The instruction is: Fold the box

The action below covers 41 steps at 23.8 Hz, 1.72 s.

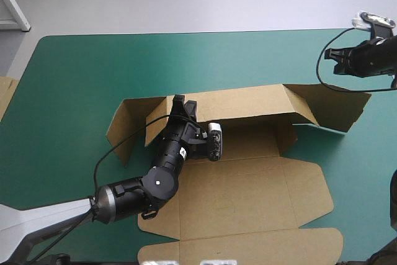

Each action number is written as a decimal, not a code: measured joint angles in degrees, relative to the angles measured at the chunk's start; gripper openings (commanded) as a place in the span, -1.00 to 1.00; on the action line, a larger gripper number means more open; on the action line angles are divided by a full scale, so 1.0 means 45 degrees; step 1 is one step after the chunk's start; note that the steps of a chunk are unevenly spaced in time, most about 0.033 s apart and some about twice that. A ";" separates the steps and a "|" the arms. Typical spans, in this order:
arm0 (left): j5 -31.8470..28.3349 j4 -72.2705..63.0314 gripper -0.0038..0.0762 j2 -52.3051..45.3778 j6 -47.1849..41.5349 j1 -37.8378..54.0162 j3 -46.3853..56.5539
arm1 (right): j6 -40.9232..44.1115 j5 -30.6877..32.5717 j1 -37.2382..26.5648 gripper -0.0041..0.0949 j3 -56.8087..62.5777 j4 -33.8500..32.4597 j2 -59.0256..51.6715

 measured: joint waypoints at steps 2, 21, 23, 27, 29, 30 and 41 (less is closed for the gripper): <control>0.0000 0.0000 -0.93 0.0000 0.0000 0.0000 0.0000 | -0.0393 0.0319 0.0000 -0.96 -0.0004 0.0871 0.0677; -0.0164 0.0000 -0.93 0.0000 0.0000 0.0000 0.0000 | 0.0618 0.0473 0.1814 -0.96 -0.0004 -0.1004 0.0652; -0.0164 0.0000 -0.93 0.0000 0.0000 0.0000 0.0000 | 0.1023 0.0473 0.1947 -0.96 -0.0004 -0.1730 0.0384; -0.0164 0.0000 -0.93 0.0000 0.0000 0.0000 0.0000 | 0.1230 0.0434 0.1947 -0.96 0.0556 -0.2054 -0.0339; -0.0151 0.0000 -0.93 0.0000 0.0000 0.0015 0.0000 | 0.1230 0.0377 0.1947 -0.96 0.1103 -0.2081 -0.0739; -0.0151 0.0000 -0.93 0.0000 0.0000 0.0015 0.0000 | 0.1230 0.0336 0.1947 -0.96 0.1383 -0.2081 -0.0916; -0.0126 -0.0050 -0.93 0.0000 -0.0083 0.0015 0.0000 | 0.1107 0.0379 0.1947 -0.96 0.4301 -0.2008 -0.2840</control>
